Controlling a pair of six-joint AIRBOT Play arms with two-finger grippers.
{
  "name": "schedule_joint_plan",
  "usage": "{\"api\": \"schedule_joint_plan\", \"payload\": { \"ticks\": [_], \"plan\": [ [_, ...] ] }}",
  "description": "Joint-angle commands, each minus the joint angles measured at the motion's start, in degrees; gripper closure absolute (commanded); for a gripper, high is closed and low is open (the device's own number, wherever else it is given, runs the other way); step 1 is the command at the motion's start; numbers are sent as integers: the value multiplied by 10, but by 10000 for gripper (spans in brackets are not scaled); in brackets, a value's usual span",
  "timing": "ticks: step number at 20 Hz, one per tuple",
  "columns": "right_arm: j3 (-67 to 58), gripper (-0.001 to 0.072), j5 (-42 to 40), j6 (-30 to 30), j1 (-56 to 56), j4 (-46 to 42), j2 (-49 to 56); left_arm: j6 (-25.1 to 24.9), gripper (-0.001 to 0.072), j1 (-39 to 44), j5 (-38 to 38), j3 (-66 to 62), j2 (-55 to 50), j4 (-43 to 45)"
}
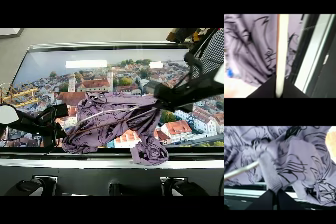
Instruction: Fold the clothes and pants, and hang the long-sleeved shirts on hangers.
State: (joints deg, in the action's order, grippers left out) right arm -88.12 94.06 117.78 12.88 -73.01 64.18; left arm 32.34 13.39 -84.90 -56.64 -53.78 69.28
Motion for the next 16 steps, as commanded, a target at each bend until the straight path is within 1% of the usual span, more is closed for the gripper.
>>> {"api": "schedule_joint_plan", "payload": {
  "ticks": [1,2,4,7,9,11,14,16],
  "plan": [
    [-3,664,-21,26,77,-78,33,0,676,19,2,-30,-24,17],
    [-3,664,-34,31,93,-102,38,-8,676,31,0,-29,-35,17],
    [-3,664,-42,34,101,-108,44,-23,676,57,0,-30,-57,17],
    [-5,664,-33,19,101,-140,46,-32,676,91,14,-30,-91,17],
    [-18,664,-6,-1,101,-148,45,-37,676,103,28,-31,-105,14],
    [-47,664,23,-19,101,-160,45,-54,676,104,30,-38,-115,-5],
    [-110,664,77,-48,101,-192,44,-54,676,104,31,-53,-122,-5],
    [-130,664,109,-63,101,-222,44,-54,676,104,31,-60,-122,-5]
  ]
}}
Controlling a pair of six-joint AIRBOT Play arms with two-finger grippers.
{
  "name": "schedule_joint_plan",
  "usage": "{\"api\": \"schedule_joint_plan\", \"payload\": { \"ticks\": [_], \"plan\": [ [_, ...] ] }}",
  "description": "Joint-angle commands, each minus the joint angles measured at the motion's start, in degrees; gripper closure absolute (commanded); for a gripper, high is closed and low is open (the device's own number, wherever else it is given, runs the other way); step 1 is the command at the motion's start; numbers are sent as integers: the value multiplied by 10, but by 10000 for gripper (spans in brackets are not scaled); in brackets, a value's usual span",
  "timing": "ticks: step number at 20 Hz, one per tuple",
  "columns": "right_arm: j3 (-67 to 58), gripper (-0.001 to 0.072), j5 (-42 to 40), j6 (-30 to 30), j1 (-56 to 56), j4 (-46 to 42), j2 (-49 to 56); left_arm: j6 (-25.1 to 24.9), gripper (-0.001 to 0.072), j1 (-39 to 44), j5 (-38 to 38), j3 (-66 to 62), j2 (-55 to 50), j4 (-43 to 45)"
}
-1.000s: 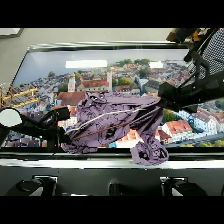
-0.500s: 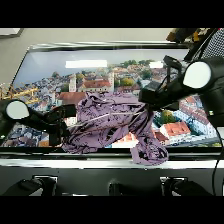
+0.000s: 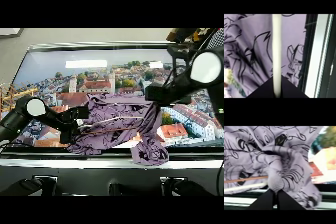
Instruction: Fold the clothes and pants, and hang the long-sleeved shirts on hangers.
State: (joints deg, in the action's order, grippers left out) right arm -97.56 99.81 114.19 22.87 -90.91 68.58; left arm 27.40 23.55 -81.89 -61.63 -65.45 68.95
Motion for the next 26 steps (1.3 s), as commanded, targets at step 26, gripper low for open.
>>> {"api": "schedule_joint_plan", "payload": {
  "ticks": [26],
  "plan": [
    [-121,664,47,-75,7,10,42,-4,676,67,173,-52,-96,-225]
  ]
}}
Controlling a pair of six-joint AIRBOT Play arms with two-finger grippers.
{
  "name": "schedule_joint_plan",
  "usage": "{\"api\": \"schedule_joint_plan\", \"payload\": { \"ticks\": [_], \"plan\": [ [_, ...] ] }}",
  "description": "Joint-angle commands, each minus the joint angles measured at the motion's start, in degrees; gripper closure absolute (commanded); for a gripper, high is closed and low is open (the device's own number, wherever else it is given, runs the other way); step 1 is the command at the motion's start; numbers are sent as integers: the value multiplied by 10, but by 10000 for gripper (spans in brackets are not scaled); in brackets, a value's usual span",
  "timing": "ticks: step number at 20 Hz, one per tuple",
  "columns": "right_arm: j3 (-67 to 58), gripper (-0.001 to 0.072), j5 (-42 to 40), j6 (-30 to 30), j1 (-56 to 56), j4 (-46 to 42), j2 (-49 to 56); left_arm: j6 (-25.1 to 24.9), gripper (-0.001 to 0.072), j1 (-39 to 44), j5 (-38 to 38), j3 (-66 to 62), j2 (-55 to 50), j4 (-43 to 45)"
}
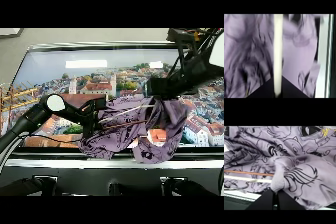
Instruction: Fold the clothes and pants, and hang the long-sleeved shirts on hangers.
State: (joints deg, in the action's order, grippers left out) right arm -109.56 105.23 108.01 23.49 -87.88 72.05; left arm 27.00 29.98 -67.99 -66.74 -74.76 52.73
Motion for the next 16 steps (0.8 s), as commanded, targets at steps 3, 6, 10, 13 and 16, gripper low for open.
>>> {"api": "schedule_joint_plan", "payload": {
  "ticks": [3,6,10,13,16],
  "plan": [
    [-1,664,-10,-12,0,-24,8,8,675,16,36,-1,-9,-72],
    [-1,664,-2,-8,0,-2,8,42,676,35,47,-1,-21,-72],
    [-1,663,6,-8,0,-2,8,45,676,50,72,-1,-23,-73],
    [-1,643,6,-11,0,2,1,45,676,51,74,-1,-23,-73],
    [-1,598,6,-11,0,2,-17,45,675,51,77,-1,-23,-78]
  ]
}}
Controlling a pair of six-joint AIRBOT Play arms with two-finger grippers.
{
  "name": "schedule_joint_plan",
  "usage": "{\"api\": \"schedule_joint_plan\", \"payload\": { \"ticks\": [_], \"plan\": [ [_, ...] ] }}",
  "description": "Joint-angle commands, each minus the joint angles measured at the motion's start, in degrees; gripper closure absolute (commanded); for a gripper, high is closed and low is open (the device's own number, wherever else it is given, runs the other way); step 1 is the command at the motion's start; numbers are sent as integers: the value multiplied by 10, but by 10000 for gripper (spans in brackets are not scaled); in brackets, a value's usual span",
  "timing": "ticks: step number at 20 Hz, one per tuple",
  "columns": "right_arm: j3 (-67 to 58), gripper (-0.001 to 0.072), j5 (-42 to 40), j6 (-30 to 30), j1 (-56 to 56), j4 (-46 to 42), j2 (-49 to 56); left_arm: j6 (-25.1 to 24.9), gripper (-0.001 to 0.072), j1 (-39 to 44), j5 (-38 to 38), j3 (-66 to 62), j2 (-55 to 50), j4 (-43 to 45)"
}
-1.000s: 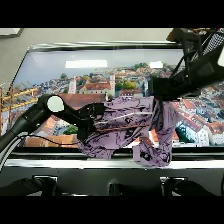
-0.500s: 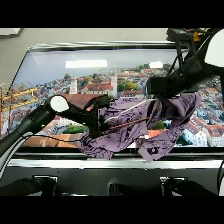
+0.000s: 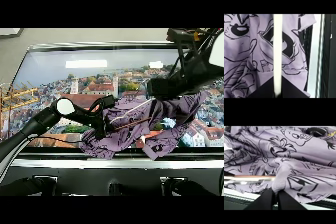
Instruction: Fold the clothes and pants, and hang the long-sleeved shirts on hangers.
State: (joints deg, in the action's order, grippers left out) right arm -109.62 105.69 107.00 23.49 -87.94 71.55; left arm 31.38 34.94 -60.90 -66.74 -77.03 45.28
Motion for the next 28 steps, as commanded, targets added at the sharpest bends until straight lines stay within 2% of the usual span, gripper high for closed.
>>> {"api": "schedule_joint_plan", "payload": {
  "ticks": [1,2,3,4,6,8,10,12,13,14,15,17,19,20,21,23,28],
  "plan": [
    [0,585,2,-1,0,2,-16,2,676,2,6,-1,0,-3],
    [0,449,2,-1,0,3,-19,1,676,2,6,-1,0,-3],
    [0,251,2,-1,0,5,-20,1,676,2,6,-1,0,-3],
    [0,163,2,-1,0,9,-22,2,676,2,6,-1,0,-3],
    [0,137,2,-3,0,18,-28,1,676,2,6,-1,0,-3],
    [-1,51,0,-18,-1,14,-45,2,676,1,7,-1,0,-3],
    [-1,45,0,-37,-25,-44,-71,1,676,2,10,-1,0,-3],
    [-1,44,-9,-57,-109,-89,-90,2,676,1,10,-1,0,-3],
    [0,48,-9,-67,-172,-52,-88,1,676,1,10,-1,0,-3],
    [0,65,-10,-93,-232,21,-82,2,676,1,10,-1,0,-3],
    [0,122,-10,-144,-276,97,-72,2,676,1,10,-1,0,-3],
    [0,120,2,-278,-291,148,-52,1,675,0,10,-1,0,-3],
    [0,106,3,-514,-275,175,-33,2,675,-3,10,-1,0,-3],
    [0,102,3,-611,-260,185,-25,2,675,-5,9,-1,0,-3],
    [0,121,3,-672,-246,188,-16,2,675,-7,9,-1,0,-3],
    [0,220,2,-709,-226,177,9,1,674,-9,8,-1,0,-2],
    [0,181,3,-718,-225,209,63,1,674,-9,8,-1,0,-2]
  ]
}}
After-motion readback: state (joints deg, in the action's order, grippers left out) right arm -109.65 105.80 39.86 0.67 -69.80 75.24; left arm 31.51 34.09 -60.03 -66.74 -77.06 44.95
